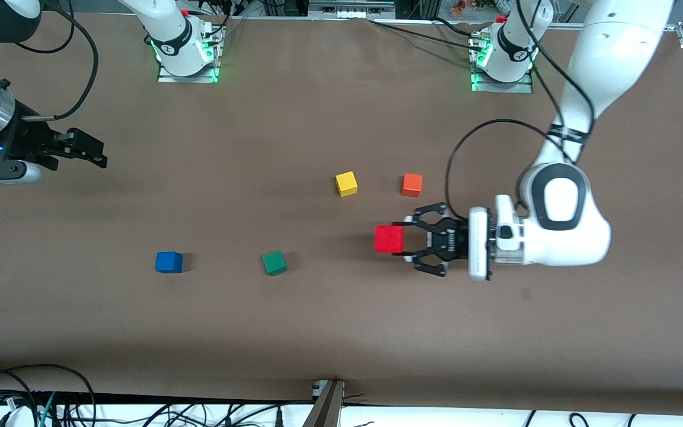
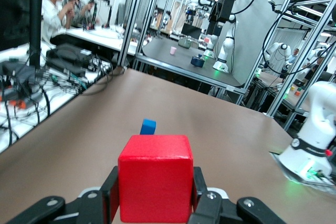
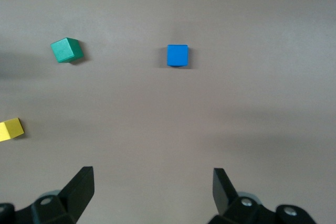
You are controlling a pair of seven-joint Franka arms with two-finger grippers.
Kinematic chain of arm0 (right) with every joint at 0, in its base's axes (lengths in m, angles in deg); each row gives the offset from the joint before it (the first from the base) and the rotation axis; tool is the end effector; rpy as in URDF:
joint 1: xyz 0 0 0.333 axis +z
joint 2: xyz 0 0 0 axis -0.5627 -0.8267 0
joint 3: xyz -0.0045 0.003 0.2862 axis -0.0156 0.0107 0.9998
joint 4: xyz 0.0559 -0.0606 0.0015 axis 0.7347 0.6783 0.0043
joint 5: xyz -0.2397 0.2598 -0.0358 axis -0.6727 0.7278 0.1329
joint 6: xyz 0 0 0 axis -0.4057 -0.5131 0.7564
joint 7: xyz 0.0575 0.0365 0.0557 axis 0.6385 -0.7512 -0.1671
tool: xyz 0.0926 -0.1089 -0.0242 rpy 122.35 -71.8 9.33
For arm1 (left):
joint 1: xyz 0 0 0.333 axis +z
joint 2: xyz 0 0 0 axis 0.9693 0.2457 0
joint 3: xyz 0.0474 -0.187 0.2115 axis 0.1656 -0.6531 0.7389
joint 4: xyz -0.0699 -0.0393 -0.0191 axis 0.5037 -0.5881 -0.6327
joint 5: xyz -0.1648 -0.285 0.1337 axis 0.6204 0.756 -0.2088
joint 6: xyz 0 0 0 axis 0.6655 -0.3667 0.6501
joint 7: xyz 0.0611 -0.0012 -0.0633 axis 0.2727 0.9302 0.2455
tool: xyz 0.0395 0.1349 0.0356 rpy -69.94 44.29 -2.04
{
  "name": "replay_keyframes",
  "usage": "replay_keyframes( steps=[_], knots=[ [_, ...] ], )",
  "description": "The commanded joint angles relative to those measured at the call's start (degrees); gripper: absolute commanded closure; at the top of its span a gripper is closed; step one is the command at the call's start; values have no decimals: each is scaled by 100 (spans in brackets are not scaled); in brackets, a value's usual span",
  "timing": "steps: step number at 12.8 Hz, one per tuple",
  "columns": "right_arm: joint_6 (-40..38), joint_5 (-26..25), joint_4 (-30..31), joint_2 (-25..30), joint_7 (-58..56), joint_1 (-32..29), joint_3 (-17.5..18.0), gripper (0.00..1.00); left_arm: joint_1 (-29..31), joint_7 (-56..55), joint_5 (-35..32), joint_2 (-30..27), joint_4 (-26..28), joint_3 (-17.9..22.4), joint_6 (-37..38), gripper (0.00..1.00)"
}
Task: Pass red block to right arm, stack on blue
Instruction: 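Lift the red cube with the left gripper toward the table middle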
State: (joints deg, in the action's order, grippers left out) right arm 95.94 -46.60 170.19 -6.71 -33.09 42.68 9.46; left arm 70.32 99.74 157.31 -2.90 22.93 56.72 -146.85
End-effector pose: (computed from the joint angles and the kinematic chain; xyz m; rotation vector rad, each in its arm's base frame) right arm 0.5422 0.0555 0.5176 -3.0887 -0.0851 0.0486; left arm 0.6410 -0.2823 0.3385 1.5109 -1.1732 0.8508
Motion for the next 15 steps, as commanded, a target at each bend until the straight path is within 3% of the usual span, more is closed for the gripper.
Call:
replay_keyframes(
  steps=[1, 3, 5, 15],
  knots=[
    [-145, 12, -47, -35, -70, 158, 7, 0, -219, 1144, 499, 227, -8, -1, -168, 100],
    [-259, 248, -56, -105, -235, 246, 68, 0, -368, 1848, 1165, 290, 1, -1, -176, 100],
    [-251, 1247, -64, -166, -237, 176, 51, 0, -491, 2158, 1633, 255, 1, -1, -211, 100],
    [-269, 5581, -91, -1739, -386, -922, 16, 0, -667, 2220, 1792, 255, -96, -10, -369, 100]
  ],
)
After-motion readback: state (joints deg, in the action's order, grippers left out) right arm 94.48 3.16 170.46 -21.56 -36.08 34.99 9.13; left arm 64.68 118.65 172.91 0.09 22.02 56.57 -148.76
